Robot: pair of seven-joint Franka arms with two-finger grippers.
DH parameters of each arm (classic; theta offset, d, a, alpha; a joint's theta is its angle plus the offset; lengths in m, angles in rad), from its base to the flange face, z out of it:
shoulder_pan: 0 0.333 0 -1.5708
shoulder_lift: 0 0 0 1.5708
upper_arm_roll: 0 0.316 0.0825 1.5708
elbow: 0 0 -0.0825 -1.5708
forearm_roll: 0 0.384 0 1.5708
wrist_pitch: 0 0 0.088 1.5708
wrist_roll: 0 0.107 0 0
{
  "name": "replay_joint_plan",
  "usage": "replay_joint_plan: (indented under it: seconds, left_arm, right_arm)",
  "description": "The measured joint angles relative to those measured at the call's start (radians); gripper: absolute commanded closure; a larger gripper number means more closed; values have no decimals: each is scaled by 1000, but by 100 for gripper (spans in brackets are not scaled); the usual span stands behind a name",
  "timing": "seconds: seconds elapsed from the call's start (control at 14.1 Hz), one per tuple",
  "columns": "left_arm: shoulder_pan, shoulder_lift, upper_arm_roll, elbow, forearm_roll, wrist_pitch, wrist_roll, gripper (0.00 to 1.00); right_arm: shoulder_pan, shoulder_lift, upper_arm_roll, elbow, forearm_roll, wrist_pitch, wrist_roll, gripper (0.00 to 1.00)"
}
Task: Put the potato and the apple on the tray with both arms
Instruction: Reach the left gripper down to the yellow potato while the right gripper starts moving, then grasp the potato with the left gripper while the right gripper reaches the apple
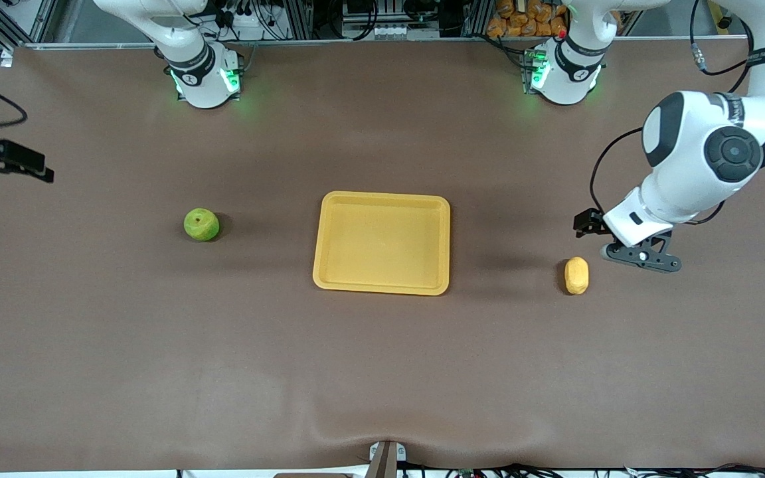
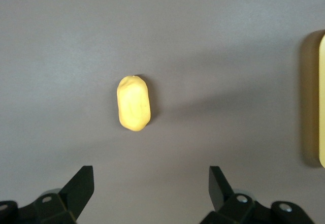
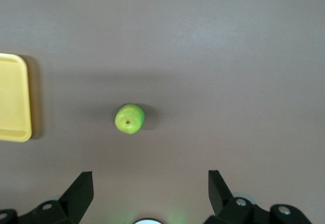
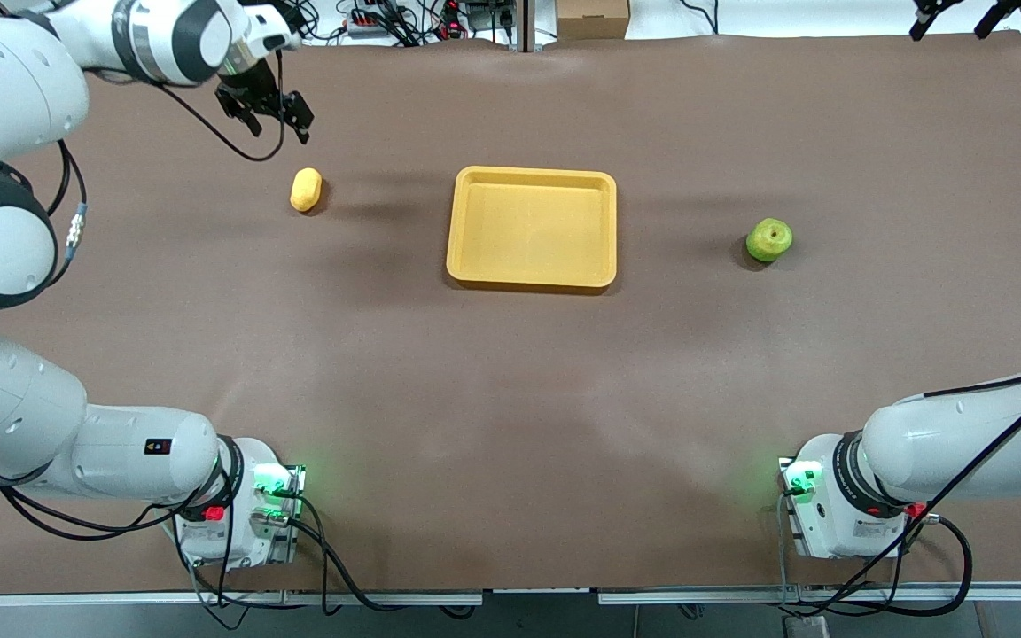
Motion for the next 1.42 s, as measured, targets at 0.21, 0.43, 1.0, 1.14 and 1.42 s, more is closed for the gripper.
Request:
replay_joint_plan:
  seconds: [0.21, 0.43, 1.0, 1.14, 1.42]
  left_arm:
    - [0, 17, 0, -65, 0, 128, -26, 0]
    - [1, 73, 0, -74, 0, 205, -30, 0]
    - [16, 208, 6, -125, 1, 445, -30, 0]
    - [25, 235, 8, -127, 35, 473, -29, 0]
    - [72, 251, 10, -127, 108, 489, -29, 0]
  right_arm:
    - [-25, 16, -1, -67, -1, 99, -1, 0]
    - [-37, 18, -2, -124, -35, 196, -1, 0]
    - [-74, 87, -2, -159, -57, 241, -1, 0]
    - [-90, 123, -3, -166, -57, 249, -1, 0]
    - [-91, 140, 1, -217, -27, 259, 120, 0]
